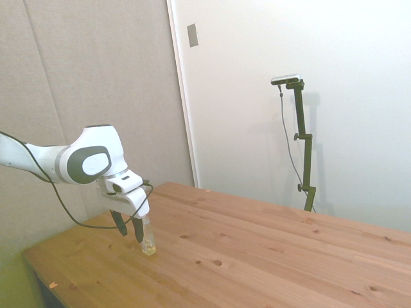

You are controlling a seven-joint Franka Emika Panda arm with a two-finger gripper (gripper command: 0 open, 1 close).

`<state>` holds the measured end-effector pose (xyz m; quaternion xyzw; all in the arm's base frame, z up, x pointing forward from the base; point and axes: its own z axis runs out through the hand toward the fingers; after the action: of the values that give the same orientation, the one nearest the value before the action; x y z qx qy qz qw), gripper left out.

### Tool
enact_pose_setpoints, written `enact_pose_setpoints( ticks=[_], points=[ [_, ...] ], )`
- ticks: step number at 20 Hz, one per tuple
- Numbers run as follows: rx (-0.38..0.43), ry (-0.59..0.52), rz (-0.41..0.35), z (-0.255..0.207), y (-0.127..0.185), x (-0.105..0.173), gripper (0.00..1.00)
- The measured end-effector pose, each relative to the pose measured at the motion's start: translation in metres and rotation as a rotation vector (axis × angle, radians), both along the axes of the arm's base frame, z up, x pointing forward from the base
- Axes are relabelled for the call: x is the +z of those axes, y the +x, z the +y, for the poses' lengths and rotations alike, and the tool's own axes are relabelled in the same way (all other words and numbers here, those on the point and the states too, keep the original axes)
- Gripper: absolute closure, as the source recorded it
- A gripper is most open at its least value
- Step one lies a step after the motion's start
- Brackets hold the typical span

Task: Knock down the sanitizer

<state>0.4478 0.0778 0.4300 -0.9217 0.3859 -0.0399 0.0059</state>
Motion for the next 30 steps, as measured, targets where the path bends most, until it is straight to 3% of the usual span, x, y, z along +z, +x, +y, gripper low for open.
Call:
enact_pose_setpoints(
  ticks=[19, 30],
  points=[
    [-0.023, -0.022, 0.020, 0.023, 0.035, -0.007, 1.00],
    [-0.100, -0.046, -0.016, 0.000, 0.085, 0.001, 1.00]
  ],
)
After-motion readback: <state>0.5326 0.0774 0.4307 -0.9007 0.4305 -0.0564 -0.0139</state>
